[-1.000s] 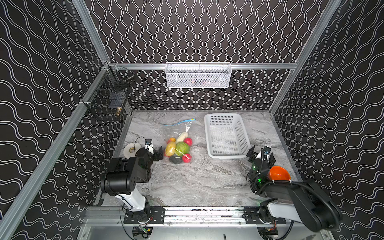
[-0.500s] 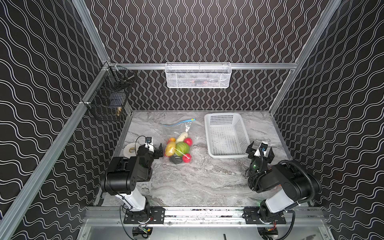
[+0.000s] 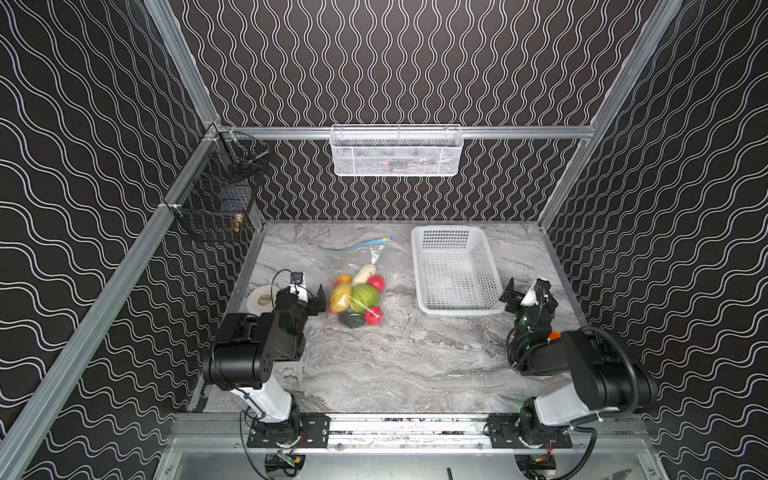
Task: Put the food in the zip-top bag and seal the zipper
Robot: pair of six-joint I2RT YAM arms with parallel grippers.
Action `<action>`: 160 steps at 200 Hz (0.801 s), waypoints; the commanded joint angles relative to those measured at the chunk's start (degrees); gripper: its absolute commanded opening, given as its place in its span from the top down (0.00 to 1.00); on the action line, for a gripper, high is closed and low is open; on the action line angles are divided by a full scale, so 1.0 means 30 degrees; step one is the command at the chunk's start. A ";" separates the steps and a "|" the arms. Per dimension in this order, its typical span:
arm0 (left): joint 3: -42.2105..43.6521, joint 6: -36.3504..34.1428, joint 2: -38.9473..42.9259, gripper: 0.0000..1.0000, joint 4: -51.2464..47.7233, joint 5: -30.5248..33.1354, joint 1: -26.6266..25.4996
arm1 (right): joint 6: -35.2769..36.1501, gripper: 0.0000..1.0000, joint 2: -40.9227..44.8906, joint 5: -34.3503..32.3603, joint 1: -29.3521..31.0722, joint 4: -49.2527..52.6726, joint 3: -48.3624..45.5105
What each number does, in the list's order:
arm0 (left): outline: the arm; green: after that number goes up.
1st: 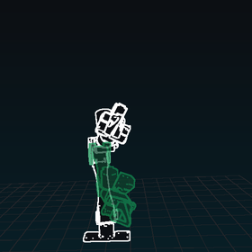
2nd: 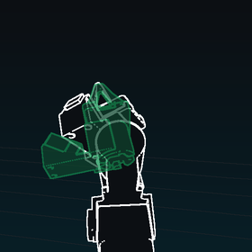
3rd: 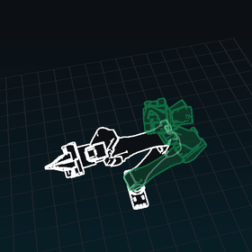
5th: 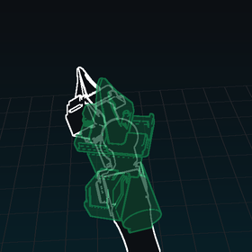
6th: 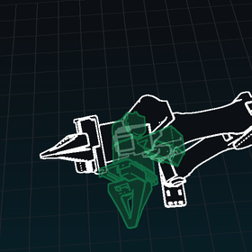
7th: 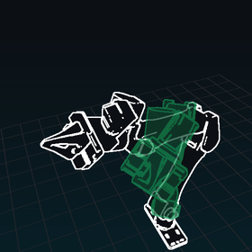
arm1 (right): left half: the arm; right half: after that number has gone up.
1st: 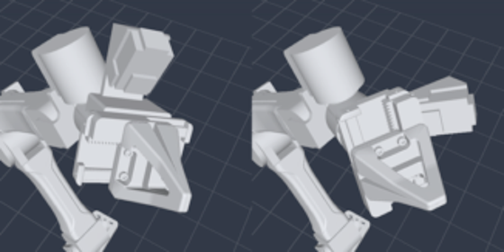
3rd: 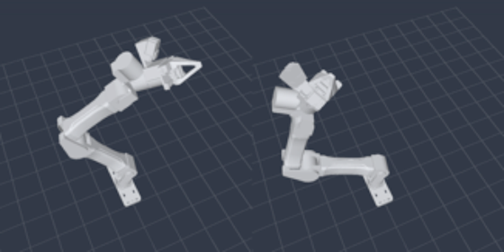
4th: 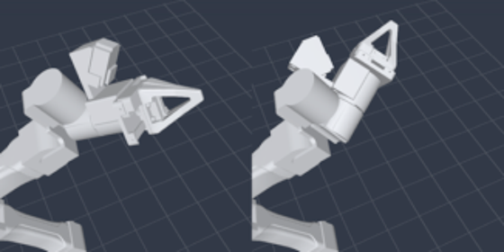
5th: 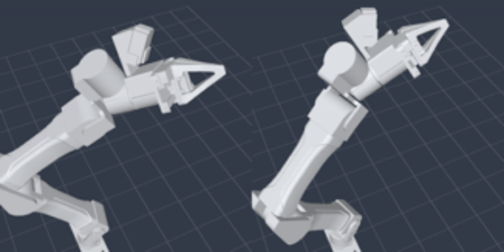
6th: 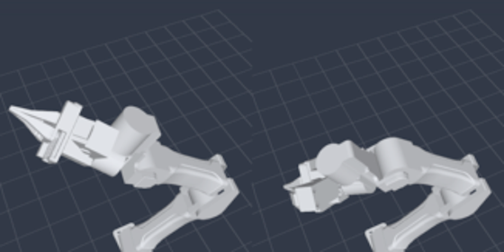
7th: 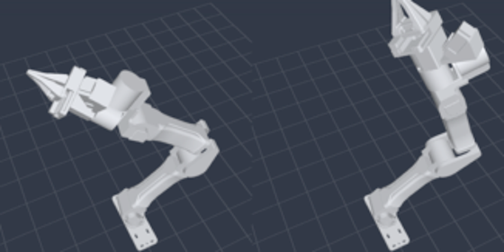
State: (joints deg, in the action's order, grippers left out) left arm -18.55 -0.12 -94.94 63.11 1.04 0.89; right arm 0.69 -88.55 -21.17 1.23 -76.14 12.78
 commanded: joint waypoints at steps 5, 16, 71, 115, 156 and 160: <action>-0.0215 -0.0223 -0.0025 0.01 -0.0075 0.0349 0.0004 | -0.0952 0.01 0.0364 0.3695 -0.0873 0.3747 0.0987; -0.0264 -0.0258 -0.0039 0.01 -0.0148 0.0438 -0.0455 | -0.0676 0.01 -0.0220 0.3918 -0.0932 0.1986 0.0626; -0.0854 -0.1000 -0.0038 0.01 -0.1314 0.0250 -0.0994 | -0.0614 0.01 0.0175 0.3716 -0.0939 0.2759 0.0663; -0.0915 -0.1134 -0.0026 0.01 -0.1411 0.0200 -0.1086 | -0.0553 0.01 -0.0004 0.3760 -0.0939 0.2128 0.0534; -0.0912 -0.1150 -0.0048 0.01 -0.1419 0.0211 -0.1086 | -0.0552 0.01 0.0016 0.3775 -0.0939 0.2238 0.0546; -0.0908 -0.1131 -0.0026 0.01 -0.1433 0.0203 -0.1086 | -0.0579 0.01 0.0038 0.3790 -0.0939 0.2285 0.0587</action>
State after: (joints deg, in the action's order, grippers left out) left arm -20.99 -2.98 -94.94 58.87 2.26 -2.33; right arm -2.07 -88.23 -10.00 -1.61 -71.55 14.66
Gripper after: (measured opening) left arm 0.989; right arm 0.993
